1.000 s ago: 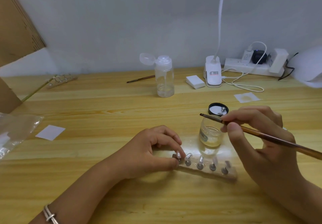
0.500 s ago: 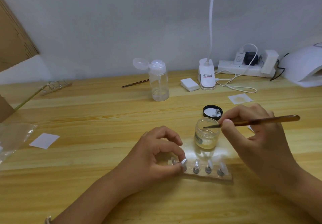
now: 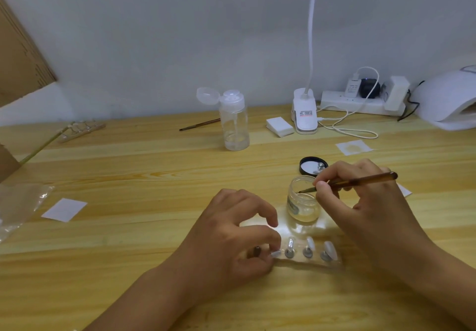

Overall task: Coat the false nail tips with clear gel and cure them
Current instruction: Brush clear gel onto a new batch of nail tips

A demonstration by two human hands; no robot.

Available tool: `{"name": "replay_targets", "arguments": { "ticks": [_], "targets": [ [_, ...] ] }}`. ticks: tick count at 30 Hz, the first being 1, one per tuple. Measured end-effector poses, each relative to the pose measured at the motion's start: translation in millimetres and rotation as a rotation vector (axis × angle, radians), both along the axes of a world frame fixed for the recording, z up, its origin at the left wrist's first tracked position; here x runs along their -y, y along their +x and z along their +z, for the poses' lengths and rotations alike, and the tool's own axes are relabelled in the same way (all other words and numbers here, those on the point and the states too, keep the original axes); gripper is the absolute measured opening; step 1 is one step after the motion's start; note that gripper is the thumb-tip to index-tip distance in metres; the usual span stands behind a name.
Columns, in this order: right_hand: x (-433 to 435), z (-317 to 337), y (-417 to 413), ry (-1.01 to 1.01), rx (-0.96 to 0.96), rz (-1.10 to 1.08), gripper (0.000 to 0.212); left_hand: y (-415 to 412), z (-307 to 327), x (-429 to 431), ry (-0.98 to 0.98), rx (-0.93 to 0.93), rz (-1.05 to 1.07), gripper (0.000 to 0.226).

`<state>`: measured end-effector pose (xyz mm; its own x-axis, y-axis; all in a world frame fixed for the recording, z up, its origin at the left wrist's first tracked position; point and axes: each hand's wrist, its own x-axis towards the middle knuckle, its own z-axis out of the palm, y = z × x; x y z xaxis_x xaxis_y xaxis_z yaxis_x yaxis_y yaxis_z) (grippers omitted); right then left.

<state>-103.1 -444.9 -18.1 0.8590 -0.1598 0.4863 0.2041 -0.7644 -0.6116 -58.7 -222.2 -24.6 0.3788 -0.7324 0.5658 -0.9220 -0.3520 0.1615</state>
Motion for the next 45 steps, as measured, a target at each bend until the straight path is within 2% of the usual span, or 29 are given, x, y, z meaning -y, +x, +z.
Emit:
{"name": "replay_targets", "arguments": {
  "ticks": [4,10,14,23,31,45],
  "targets": [
    [0.5,-1.0,2.0,-0.017,-0.013,0.006,0.006,-1.2,-1.2,0.7,-0.058,-0.01,-0.002,0.011],
    [1.3,-2.2,2.0,-0.027,-0.023,-0.005,0.006,-4.6,2.8,1.2,-0.255,-0.065,0.033,0.012],
    [1.6,-3.3,2.8,-0.05,-0.034,-0.011,0.005,-6.6,6.4,-0.4,-0.316,-0.156,0.09,0.005],
    [1.9,-4.3,3.9,-0.084,-0.017,-0.03,0.007,-4.3,10.6,-2.3,-0.395,-0.335,0.091,0.007],
    [-1.0,7.4,-3.9,0.02,0.145,-0.047,0.014,-1.4,9.1,-3.7,-0.463,-0.435,0.113,0.006],
    [-0.2,13.5,-9.3,-0.005,0.275,-0.056,0.022,-0.2,5.7,-3.8,-0.491,-0.485,0.135,0.007]
  ]
}}
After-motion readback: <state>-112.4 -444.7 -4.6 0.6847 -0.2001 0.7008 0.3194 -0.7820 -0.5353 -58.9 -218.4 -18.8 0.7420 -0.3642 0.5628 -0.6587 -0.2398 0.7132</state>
